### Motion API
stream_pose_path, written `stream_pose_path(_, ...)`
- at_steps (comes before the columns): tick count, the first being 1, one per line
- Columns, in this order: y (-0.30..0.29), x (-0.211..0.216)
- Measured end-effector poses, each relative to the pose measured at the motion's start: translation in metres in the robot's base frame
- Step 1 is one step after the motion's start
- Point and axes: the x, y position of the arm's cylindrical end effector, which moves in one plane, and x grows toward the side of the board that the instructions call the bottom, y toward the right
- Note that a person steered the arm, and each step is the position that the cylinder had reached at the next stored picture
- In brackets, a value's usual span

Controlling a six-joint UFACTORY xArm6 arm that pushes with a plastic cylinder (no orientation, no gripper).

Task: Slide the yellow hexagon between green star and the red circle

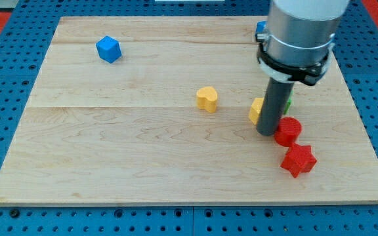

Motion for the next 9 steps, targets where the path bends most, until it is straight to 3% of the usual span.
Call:
stream_pose_path(2,-0.063,-0.019)
stream_pose_path(4,-0.038,-0.056)
stream_pose_path(9,-0.024,-0.041)
